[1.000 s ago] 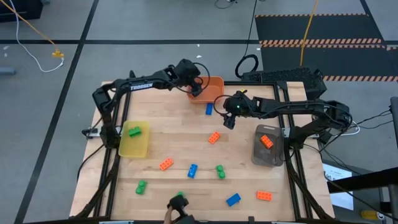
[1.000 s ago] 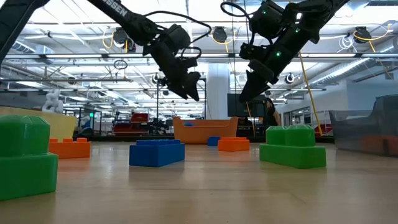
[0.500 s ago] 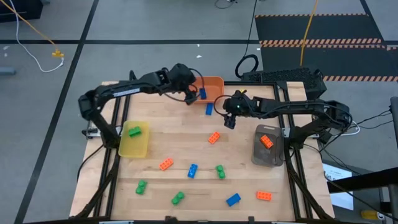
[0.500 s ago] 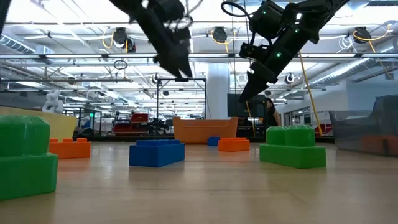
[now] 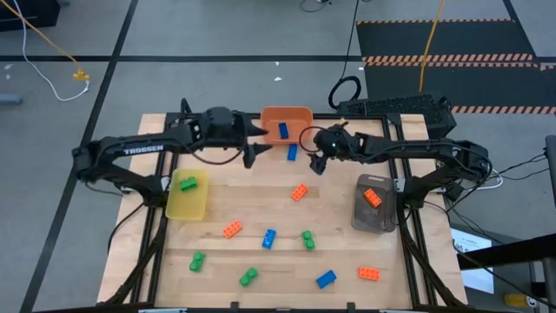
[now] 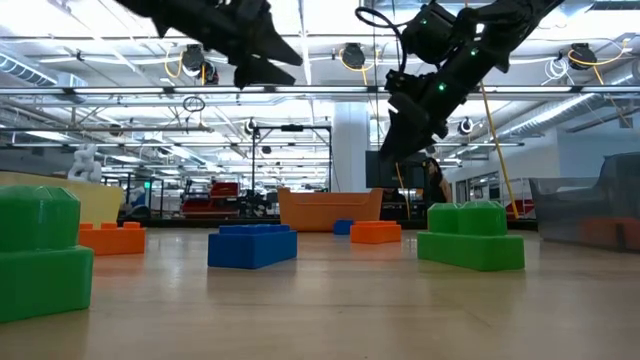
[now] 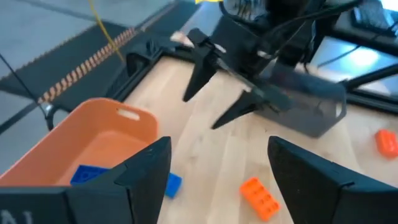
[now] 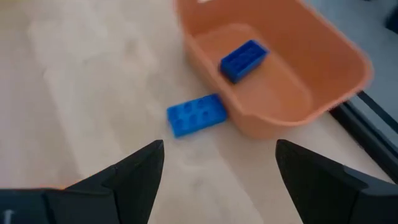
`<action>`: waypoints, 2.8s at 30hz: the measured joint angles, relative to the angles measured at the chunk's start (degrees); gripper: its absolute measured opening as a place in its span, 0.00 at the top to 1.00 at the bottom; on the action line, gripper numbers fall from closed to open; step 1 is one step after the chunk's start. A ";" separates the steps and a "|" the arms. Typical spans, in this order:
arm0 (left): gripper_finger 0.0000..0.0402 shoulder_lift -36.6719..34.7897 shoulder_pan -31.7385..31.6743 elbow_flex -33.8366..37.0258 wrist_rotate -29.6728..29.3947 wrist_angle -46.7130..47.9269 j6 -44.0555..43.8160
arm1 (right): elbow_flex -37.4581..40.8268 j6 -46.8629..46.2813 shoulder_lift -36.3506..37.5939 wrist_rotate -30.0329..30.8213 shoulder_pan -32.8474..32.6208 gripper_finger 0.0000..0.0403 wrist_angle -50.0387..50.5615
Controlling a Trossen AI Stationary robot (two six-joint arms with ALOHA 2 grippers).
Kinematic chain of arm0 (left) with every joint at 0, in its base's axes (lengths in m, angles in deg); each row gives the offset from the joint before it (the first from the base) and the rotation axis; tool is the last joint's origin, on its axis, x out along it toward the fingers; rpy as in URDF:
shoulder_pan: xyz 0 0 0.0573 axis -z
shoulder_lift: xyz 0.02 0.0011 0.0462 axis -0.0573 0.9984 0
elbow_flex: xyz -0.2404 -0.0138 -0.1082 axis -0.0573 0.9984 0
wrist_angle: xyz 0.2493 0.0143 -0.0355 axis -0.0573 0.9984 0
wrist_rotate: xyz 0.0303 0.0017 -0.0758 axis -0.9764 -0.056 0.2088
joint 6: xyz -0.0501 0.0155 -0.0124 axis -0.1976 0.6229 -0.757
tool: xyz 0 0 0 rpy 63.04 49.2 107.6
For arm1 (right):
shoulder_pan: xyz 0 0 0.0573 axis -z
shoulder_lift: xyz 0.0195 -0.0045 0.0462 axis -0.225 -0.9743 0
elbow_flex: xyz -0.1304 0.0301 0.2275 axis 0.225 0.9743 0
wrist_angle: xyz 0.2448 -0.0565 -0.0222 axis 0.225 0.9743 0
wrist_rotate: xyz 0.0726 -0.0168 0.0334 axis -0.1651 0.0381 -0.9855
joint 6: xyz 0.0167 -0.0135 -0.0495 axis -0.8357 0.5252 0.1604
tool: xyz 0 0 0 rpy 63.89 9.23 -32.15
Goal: Sort & place blocks by color
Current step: Put the blue game piece into the orange bin
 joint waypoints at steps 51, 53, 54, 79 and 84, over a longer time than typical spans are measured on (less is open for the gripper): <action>0.36 -15.46 6.09 22.77 1.53 -14.49 2.71 | -30.88 -40.66 -34.51 1.16 -1.46 0.25 20.90; 0.36 -15.54 6.52 22.77 1.51 -14.25 2.67 | -30.91 -40.66 -34.73 1.58 -1.26 0.25 18.80; 0.36 -15.54 6.80 22.77 1.51 -13.81 2.69 | -30.88 -40.60 -34.77 2.41 -1.17 0.25 18.25; 0.36 -15.50 7.52 22.77 1.40 -11.86 2.80 | -23.21 -38.88 -34.64 2.70 1.41 0.26 10.78; 0.36 -15.49 7.52 22.73 1.38 -11.55 2.80 | -22.73 -36.13 -34.60 3.02 0.46 0.32 11.82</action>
